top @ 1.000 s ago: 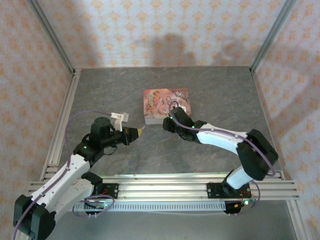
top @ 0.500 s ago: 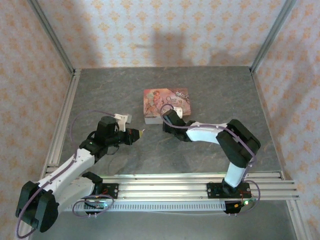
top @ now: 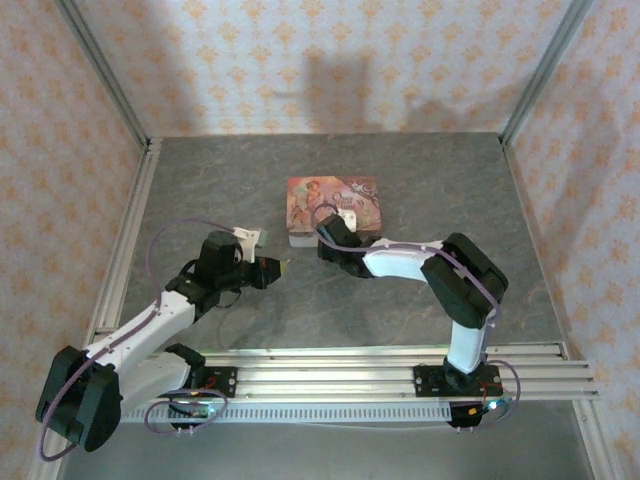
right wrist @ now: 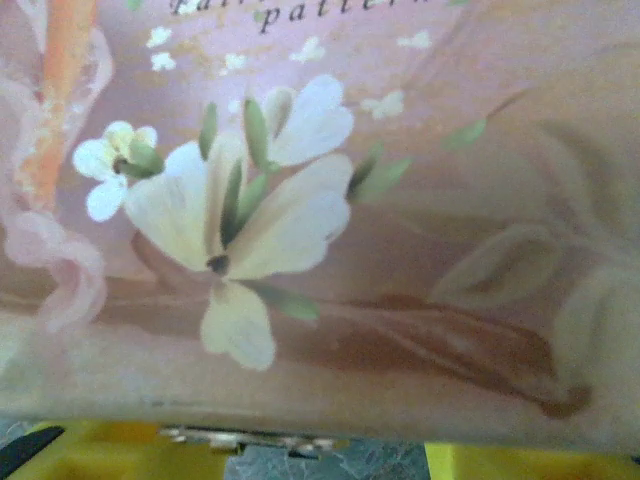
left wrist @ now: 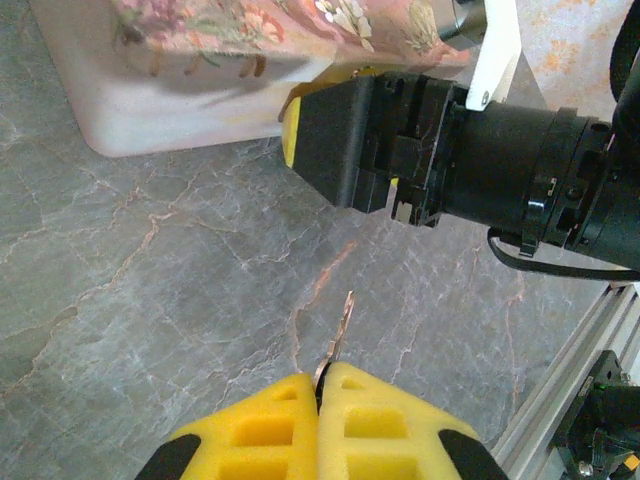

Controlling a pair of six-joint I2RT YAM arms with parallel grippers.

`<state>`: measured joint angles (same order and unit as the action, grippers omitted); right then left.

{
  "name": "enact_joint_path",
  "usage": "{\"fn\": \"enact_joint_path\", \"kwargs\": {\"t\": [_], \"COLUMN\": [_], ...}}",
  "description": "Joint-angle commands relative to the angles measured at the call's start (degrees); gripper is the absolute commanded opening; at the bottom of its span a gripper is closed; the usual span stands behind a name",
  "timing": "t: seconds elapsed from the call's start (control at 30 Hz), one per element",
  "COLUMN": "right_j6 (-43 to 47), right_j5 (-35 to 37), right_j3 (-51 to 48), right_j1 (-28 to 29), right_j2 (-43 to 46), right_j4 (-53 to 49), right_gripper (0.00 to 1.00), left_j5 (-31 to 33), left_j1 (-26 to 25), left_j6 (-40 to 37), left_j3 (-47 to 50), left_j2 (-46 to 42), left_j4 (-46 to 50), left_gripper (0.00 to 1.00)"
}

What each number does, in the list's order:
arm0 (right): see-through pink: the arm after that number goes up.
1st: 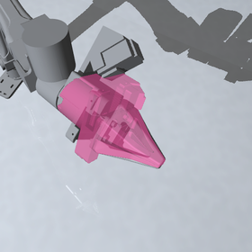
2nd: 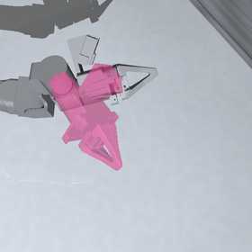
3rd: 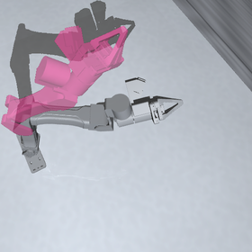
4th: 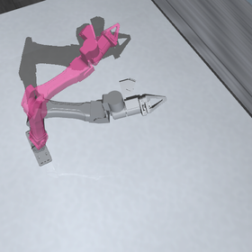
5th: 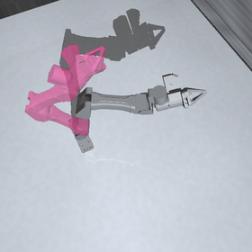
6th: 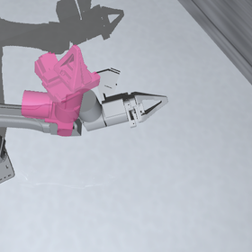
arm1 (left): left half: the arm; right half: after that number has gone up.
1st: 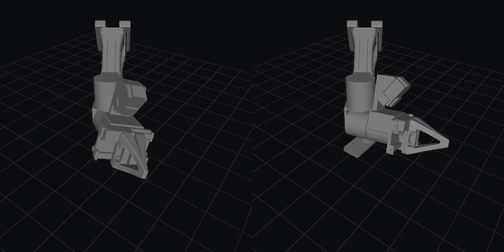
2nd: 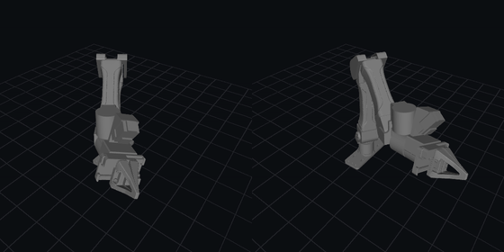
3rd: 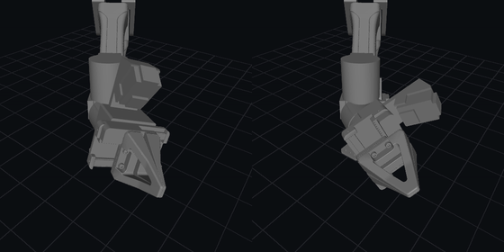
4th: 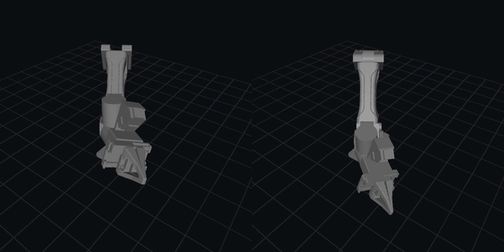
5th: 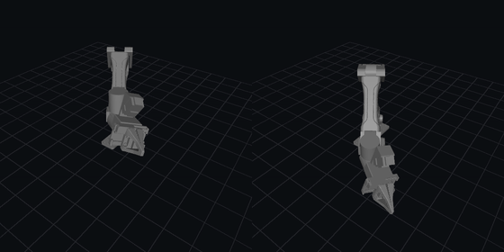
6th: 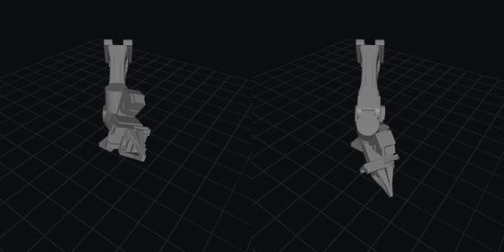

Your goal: Unlock the padlock with the key

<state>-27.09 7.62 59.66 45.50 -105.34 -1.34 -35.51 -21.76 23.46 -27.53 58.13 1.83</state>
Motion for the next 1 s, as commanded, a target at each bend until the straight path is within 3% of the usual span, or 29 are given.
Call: {"fn": "enact_joint_path", "kwargs": {"t": [0.0, 0.4, 0.67, 0.9, 0.97], "right_j6": [1.7, 3.7, 5.7, 6.8, 7.1], "right_j5": [4.6, 8.6, 7.1, 0.1, -3.5], "right_j3": [2.3, 5.6, 6.0, 6.4, 6.4], "right_j1": [0.5, 0.9, 0.9, 0.9, 0.6], "right_j2": [-1.8, -5.1, -3.7, -0.4, 0.6], "right_j4": [-1.6, -2.6, -2.5, -4.9, -5.1], "right_gripper": [0.51, 0.44, 0.15, 0.0, 0.0], "left_j5": [0.6, 0.6, 0.7, -1.6, -2.1], "left_j1": [-0.6, -0.6, -0.6, -0.6, -0.6], "left_j6": [-1.8, -2.5, -3.1, -4.4, -4.8], "left_j3": [0.7, 1.9, 3.6, 7.6, 7.9], "left_j2": [0.3, -0.1, -0.2, -1.1, -1.3], "left_j4": [-1.9, -1.4, -1.8, -7.3, -7.4], "left_gripper": [0.0, 0.0, 0.0, 0.0, 0.0]}}
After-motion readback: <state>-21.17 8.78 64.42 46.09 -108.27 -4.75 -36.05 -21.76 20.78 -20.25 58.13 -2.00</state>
